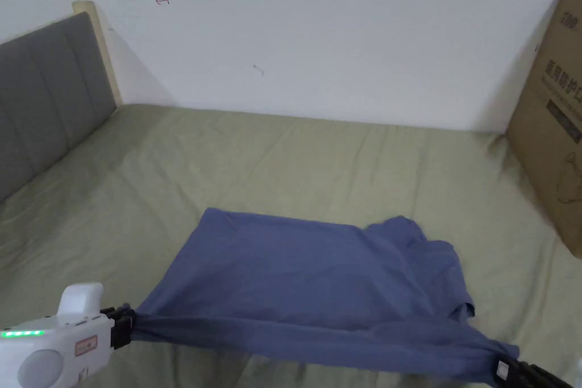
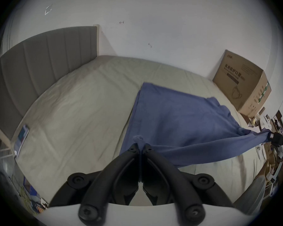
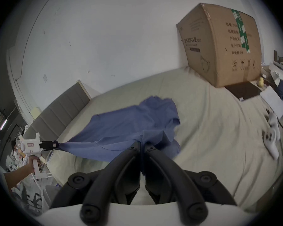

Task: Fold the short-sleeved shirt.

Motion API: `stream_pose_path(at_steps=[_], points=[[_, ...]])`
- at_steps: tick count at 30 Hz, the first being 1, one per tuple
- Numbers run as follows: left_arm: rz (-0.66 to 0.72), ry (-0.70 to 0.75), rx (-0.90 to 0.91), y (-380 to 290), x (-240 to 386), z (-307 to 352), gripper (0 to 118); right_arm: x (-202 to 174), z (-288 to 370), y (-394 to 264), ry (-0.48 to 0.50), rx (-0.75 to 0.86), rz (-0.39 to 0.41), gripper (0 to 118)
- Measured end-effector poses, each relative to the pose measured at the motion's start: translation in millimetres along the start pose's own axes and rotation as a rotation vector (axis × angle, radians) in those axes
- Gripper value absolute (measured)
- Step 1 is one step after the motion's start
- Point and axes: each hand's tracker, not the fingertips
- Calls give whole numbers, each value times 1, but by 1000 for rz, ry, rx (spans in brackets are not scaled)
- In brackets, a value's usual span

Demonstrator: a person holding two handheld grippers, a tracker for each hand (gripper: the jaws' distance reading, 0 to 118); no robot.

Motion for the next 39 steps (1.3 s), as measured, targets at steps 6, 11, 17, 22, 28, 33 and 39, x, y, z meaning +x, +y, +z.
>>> stream_pose_path(at_steps=[6, 11, 17, 22, 28, 33, 39], points=[[-39, 51, -121, -69, -10, 18, 2, 5, 24, -65, -63, -113, -4, 3], [-48, 78, -196, -111, -13, 17, 2, 8, 13, -108, -181, -262, -25, 3], [-10, 106, -223, -128, -8, 15, 2, 7, -6, -136, -257, -352, -47, 3], [148, 40, -282, -109, -11, 28, 35, -7, 8, -107, -267, -302, -36, 45], [270, -150, -23, -55, 19, 90, 90, -52, 34, -27, -187, -57, 94, 97], [109, -156, 264, -4, 65, 142, 89, -100, 59, 29, -162, 182, 201, 97], [-121, -19, 476, 20, 110, 166, 86, -140, 75, 54, -258, 387, 326, 88]])
